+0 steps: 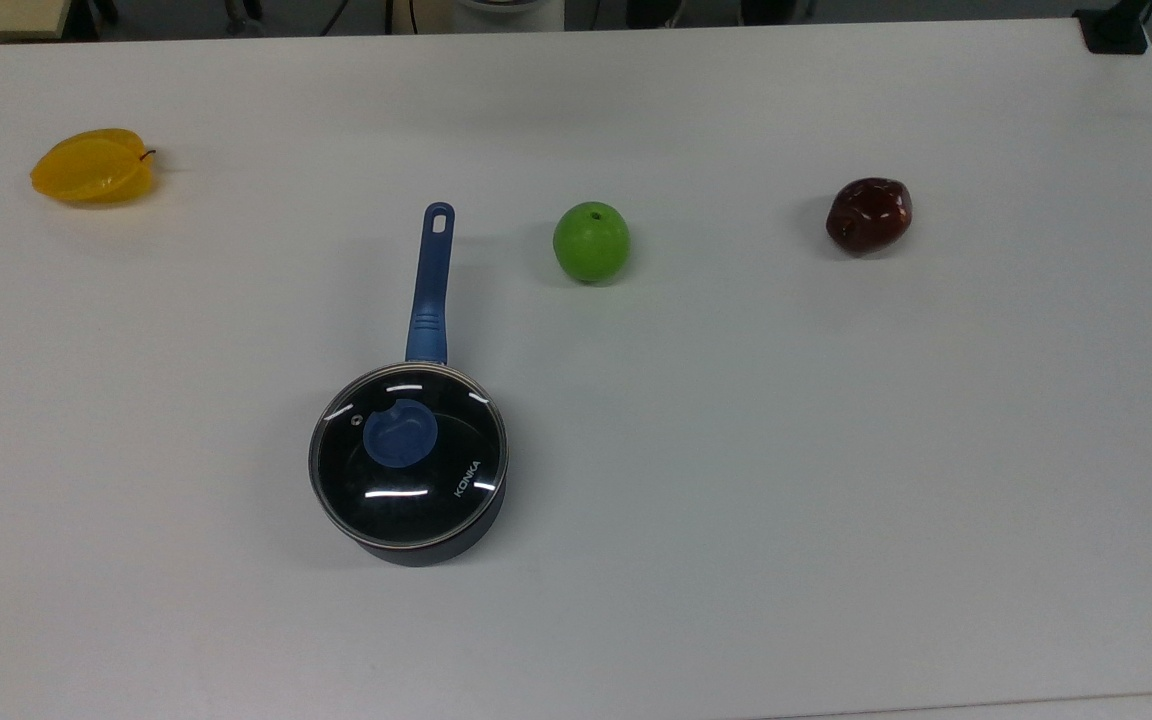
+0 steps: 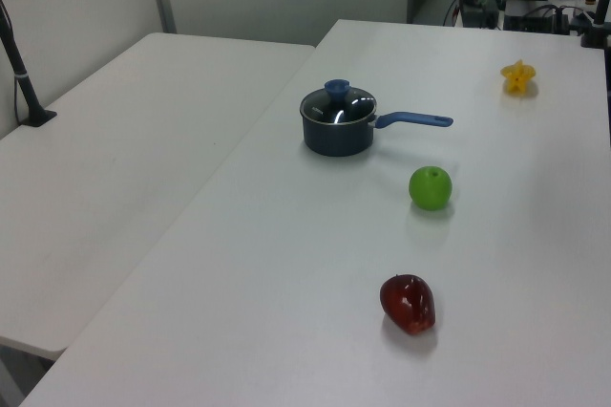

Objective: Open lid
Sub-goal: 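Move the gripper toward the blue knob on the saucepan lid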

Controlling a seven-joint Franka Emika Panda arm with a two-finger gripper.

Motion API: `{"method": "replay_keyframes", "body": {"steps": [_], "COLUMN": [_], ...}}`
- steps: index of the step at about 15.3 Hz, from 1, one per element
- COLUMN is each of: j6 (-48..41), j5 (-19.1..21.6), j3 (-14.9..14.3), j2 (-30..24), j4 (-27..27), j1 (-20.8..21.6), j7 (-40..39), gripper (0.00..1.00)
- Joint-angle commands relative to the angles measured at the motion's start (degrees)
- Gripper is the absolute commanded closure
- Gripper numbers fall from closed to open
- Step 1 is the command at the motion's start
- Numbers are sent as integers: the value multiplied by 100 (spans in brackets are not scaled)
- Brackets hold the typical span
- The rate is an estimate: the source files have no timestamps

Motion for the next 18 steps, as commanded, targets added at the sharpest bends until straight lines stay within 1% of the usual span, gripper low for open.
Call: {"method": "replay_keyframes", "body": {"steps": [1, 5, 9, 10, 13, 16, 18], "j6": [-130, -112, -51, 62, 651, 1037, 1406], "j5": [176, 176, 168, 168, 150, 97, 62], "j3": [-8, 1, 45, 62, 80, 80, 71], "j2": [34, 43, 157, 200, 332, 455, 674], "j4": [84, 84, 84, 84, 84, 84, 84], "j1": [-26, -17, 44, 44, 88, 211, 342], "j7": [-183, -157, 71, 255, 1150, 1486, 1801], "gripper": [0, 0, 0, 0, 0, 0, 0]}}
